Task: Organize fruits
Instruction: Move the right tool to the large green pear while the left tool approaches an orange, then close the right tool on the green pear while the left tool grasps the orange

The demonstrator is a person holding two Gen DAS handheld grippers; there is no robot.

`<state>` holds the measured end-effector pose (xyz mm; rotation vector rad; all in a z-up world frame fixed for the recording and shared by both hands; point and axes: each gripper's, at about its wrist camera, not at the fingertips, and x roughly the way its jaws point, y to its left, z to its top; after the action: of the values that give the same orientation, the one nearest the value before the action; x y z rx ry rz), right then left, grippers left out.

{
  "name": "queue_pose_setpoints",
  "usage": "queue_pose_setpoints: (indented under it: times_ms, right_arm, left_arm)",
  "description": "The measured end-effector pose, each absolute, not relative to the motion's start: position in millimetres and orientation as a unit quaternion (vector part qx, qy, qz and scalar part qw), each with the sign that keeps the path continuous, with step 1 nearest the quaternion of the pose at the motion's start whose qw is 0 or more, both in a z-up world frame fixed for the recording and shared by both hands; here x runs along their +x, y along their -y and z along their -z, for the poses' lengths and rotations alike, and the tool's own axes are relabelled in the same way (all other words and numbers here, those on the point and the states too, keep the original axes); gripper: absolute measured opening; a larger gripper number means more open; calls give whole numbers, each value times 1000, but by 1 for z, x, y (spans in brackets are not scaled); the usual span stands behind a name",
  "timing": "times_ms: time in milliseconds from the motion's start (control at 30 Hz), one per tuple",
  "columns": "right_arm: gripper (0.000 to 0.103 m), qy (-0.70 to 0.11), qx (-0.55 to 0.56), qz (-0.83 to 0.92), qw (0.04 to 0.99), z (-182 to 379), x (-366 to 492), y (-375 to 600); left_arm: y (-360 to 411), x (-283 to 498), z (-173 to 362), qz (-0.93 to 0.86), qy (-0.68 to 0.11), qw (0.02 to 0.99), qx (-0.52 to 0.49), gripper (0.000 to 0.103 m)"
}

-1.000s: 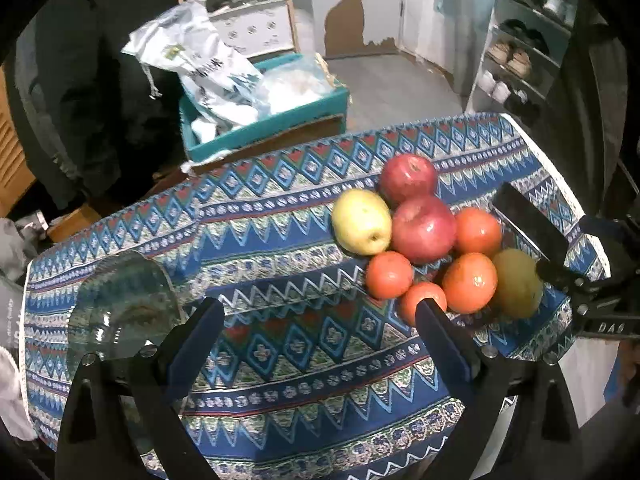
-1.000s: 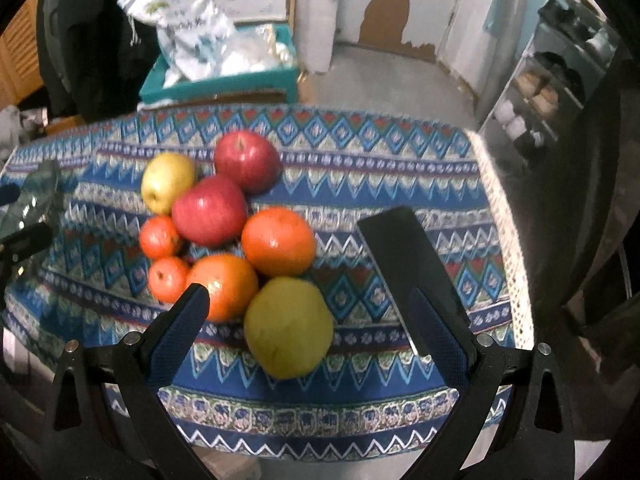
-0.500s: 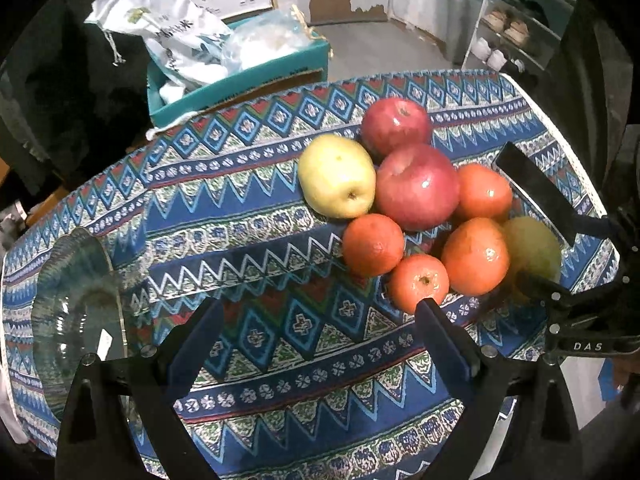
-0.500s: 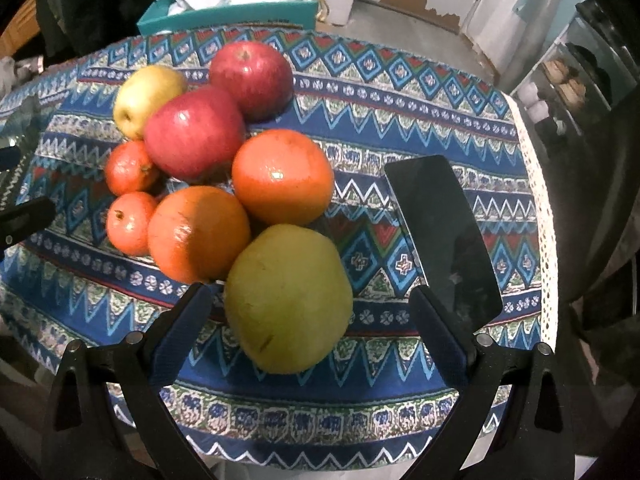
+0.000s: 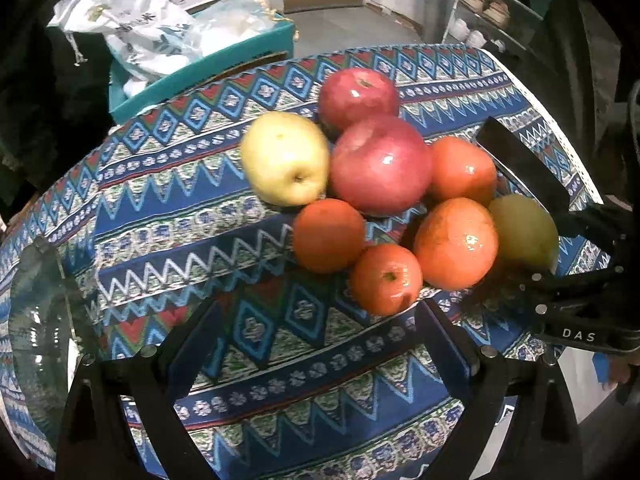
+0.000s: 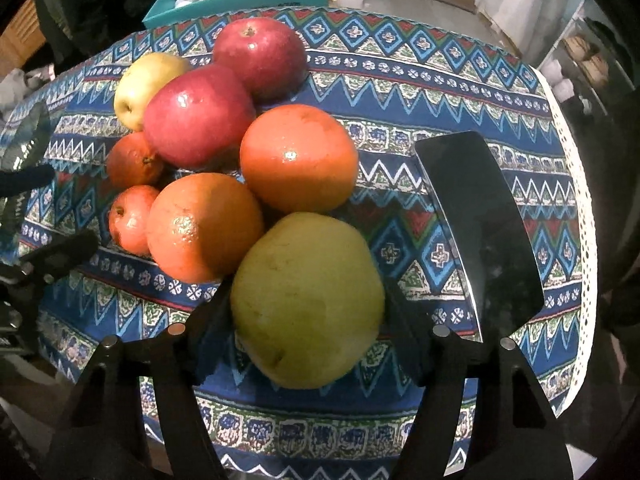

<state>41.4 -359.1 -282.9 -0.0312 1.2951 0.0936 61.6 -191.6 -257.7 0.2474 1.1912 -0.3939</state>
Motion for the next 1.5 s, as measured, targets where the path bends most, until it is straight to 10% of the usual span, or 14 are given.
queue_pose_setpoints:
  times_ms: [633, 800, 1500]
  right_arm:
    - [70, -568, 57, 13, 821, 258, 45, 412]
    - [70, -566, 58, 14, 822, 261, 52, 410]
    - [70, -516, 46, 13, 856, 225, 49, 397]
  left_arm:
    - [213, 74, 292, 214, -597, 770, 69, 72]
    - [219, 73, 290, 238, -597, 764, 54, 46]
    - [200, 57, 237, 218, -535, 813, 76, 44]
